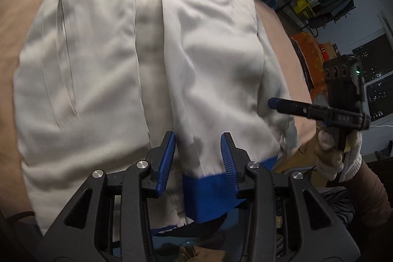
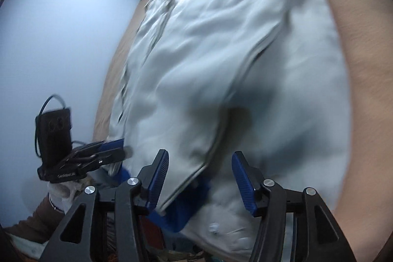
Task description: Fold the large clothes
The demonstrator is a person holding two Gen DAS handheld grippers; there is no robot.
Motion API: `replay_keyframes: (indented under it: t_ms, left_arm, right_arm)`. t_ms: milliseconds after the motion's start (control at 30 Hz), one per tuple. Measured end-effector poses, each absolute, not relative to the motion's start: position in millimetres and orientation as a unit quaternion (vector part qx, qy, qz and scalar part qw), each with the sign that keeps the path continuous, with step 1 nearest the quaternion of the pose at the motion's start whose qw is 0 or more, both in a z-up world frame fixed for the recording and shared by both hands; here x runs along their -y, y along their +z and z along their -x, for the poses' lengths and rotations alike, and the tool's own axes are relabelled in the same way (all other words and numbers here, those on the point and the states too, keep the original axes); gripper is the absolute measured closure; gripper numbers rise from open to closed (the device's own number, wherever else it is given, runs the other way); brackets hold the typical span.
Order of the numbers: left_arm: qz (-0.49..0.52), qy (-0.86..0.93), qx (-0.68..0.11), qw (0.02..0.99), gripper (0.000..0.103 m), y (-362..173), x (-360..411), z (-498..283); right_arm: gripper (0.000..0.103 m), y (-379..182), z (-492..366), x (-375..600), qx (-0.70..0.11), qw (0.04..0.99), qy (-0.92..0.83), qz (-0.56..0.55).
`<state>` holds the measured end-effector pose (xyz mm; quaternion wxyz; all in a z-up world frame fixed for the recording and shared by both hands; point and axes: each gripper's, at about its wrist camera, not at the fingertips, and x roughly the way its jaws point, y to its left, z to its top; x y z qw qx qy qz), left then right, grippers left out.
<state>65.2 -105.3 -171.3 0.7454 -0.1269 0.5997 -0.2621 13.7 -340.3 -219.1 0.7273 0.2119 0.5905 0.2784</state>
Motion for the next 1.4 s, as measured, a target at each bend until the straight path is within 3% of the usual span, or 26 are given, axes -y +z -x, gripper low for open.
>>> replay_keyframes:
  t_ms: [67,100,133,167,200,233,267,500,567,667,700,733,867,967,1133,1167,1200,1233,1300,1400]
  left_arm:
    - [0.128,-0.262,-0.601,0.745,0.065,-176.0,106.2,-64.5]
    - [0.135,-0.268,-0.6,0.741,0.075,-177.6,106.8,-65.0]
    - [0.14,-0.275,-0.604,0.735,0.094,-178.7,107.7,-64.9]
    - [0.142,-0.277,-0.605,0.733,0.099,-178.5,107.8,-64.7]
    - [0.146,-0.279,-0.601,0.735,0.099,-176.0,107.6,-63.8]
    - [0.152,-0.283,-0.599,0.734,0.1,-173.7,107.0,-62.8]
    - [0.168,-0.289,-0.597,0.729,0.1,-170.3,105.7,-61.6]
    - [0.278,-0.334,-0.565,0.702,0.101,-142.7,106.2,-56.0]
    - [0.251,-0.332,-0.565,0.712,0.101,-145.8,120.3,-55.1]
    - [0.197,-0.318,-0.58,0.723,0.101,-163.5,143.1,-54.9]
    - [0.181,-0.312,-0.582,0.729,0.101,-167.1,147.6,-53.8]
    - [0.176,-0.31,-0.583,0.73,0.1,-168.5,148.9,-53.2]
    - [0.148,-0.289,-0.581,0.746,0.1,-164.7,143.7,-46.3]
    - [0.116,-0.255,-0.567,0.775,0.1,-150.9,136.4,-38.0]
    - [0.101,-0.26,-0.533,0.799,0.1,-126.5,142.4,-18.1]
    - [0.094,-0.266,-0.531,0.799,0.097,-123.4,149.9,-11.7]
    - [0.087,-0.276,-0.53,0.797,0.085,-121.4,159.2,-6.2]
    - [0.08,-0.282,-0.53,0.796,0.063,-120.7,166.9,-3.0]
    - [0.063,-0.298,-0.527,0.793,0.042,-119.4,192.0,8.0]
    - [0.023,-0.313,-0.531,0.787,0.042,-126.8,227.6,18.5]
  right_arm:
    - [0.047,-221.2,-6.5,323.2,-0.597,0.724,0.287,-0.193]
    - [0.05,-224.4,-4.4,315.2,-0.603,0.719,0.29,-0.188]
    - [0.053,-227.6,-3.3,309.5,-0.608,0.713,0.293,-0.188]
    - [0.055,-231.0,-1.9,305.0,-0.613,0.71,0.291,-0.188]
    - [0.068,-233.8,-1.4,302.5,-0.616,0.707,0.289,-0.191]
    - [0.09,-236.2,-1.0,302.1,-0.619,0.702,0.289,-0.2]
    - [0.096,-237.2,-0.9,303.6,-0.622,0.695,0.291,-0.214]
    - [0.099,-174.9,7.1,361.1,-0.539,0.724,0.302,-0.306]
    - [0.098,-169.1,8.9,370.5,-0.541,0.747,0.275,-0.271]
    - [0.084,-184.9,12.1,383.9,-0.567,0.753,0.228,-0.244]
    - [0.065,-192.6,13.7,388.0,-0.574,0.751,0.218,-0.243]
    - [0.059,-197.5,14.2,390.5,-0.577,0.75,0.212,-0.244]
    - [0.056,-212.3,5.9,409.3,-0.585,0.738,0.216,-0.258]
    - [0.046,-213.0,-8.7,414.8,-0.571,0.742,0.219,-0.275]
    - [0.045,-206.8,-46.6,421.5,-0.55,0.763,0.207,-0.27]
    - [0.045,-208.1,-55.6,424.8,-0.547,0.764,0.201,-0.275]
    - [0.045,-209.7,-66.0,428.7,-0.544,0.766,0.196,-0.28]
    - [0.045,-210.6,-73.5,430.2,-0.542,0.768,0.192,-0.281]
    - [0.045,-212.7,-91.1,436.0,-0.538,0.776,0.178,-0.276]
    - [0.045,-215.9,-111.3,441.6,-0.527,0.78,0.168,-0.294]
